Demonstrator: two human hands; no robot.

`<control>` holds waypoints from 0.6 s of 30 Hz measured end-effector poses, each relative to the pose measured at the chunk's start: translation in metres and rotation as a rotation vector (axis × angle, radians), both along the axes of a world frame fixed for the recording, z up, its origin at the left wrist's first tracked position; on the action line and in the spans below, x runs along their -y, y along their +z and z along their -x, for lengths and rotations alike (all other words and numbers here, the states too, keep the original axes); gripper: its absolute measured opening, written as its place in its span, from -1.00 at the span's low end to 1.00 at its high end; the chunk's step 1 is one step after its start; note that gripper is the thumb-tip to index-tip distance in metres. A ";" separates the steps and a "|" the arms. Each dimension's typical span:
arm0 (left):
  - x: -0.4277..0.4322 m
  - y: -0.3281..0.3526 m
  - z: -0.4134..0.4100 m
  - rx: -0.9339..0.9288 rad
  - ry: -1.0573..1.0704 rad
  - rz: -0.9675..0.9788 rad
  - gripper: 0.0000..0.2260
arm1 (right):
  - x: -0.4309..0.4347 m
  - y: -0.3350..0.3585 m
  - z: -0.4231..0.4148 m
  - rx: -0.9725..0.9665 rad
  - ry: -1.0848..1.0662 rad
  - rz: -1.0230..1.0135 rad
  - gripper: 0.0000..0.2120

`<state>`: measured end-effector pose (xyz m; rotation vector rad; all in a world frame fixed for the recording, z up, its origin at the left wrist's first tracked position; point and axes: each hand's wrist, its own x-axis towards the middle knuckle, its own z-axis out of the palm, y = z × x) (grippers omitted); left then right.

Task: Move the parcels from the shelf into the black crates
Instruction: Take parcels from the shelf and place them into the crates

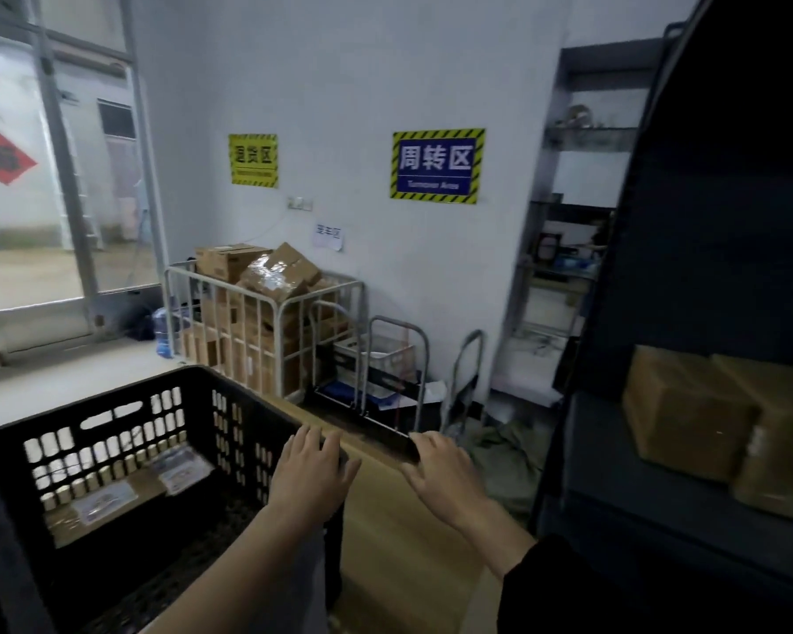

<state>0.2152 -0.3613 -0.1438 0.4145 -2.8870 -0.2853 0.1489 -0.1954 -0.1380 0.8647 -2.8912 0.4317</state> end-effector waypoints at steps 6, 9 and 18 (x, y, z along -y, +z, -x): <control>-0.064 0.009 0.013 -0.023 -0.132 0.047 -0.48 | -0.083 0.012 -0.004 0.010 -0.141 0.028 -0.50; -0.102 0.015 0.017 -0.032 -0.188 0.057 -0.47 | -0.128 0.018 -0.012 -0.013 -0.194 0.015 -0.52; -0.216 0.029 0.018 -0.098 -0.294 0.179 -0.54 | -0.264 0.026 -0.035 -0.010 -0.316 0.027 -0.48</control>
